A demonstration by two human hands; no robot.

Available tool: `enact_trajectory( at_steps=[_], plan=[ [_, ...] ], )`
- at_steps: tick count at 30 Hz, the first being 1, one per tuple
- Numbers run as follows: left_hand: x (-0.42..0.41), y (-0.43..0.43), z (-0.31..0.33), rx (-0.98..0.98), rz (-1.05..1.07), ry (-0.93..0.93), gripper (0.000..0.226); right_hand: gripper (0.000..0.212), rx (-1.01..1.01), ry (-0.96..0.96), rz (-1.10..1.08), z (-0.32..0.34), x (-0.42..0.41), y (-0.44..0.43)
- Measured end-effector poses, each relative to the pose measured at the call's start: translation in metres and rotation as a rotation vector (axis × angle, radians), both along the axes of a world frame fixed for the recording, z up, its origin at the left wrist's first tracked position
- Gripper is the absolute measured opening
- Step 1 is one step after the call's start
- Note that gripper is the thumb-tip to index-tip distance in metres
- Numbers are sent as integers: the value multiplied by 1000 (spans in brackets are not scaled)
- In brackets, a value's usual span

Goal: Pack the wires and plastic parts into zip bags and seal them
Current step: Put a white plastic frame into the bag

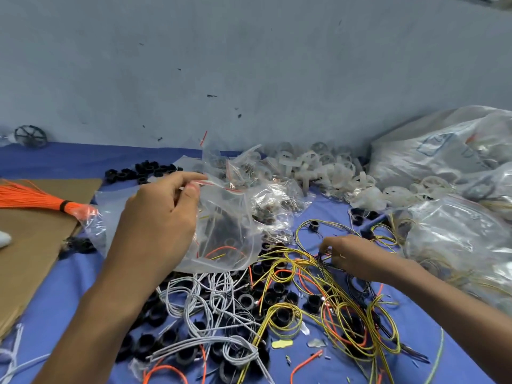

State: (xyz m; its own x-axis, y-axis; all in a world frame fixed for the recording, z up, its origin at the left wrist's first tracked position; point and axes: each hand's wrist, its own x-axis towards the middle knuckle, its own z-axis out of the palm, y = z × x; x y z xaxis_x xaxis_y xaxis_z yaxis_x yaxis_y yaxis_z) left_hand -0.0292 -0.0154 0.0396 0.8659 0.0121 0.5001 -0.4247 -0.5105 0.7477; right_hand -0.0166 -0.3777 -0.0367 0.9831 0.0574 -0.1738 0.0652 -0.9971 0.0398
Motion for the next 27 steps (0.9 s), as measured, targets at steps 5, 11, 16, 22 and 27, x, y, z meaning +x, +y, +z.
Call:
enact_trajectory(
  at_steps=[5, 11, 16, 22, 27],
  plan=[
    [2, -1, -3, 16, 11, 2, 21, 43, 63, -65, -8, -4, 6, -9],
    [1, 0, -4, 25, 5, 10, 21, 14, 4, -92, 22, 1, 9, -10],
    [1, -1, -4, 45, 6, 36, 20, 3, 362, -455, -146, 50, 7, -17],
    [-6, -11, -4, 63, -25, 84, 20, 12, 1492, -303, 19, 116, -40, 45],
    [-18, -22, 0, 158, -37, 65, 18, 7, 1712, 250, 164, 100, -71, 154]
  ],
)
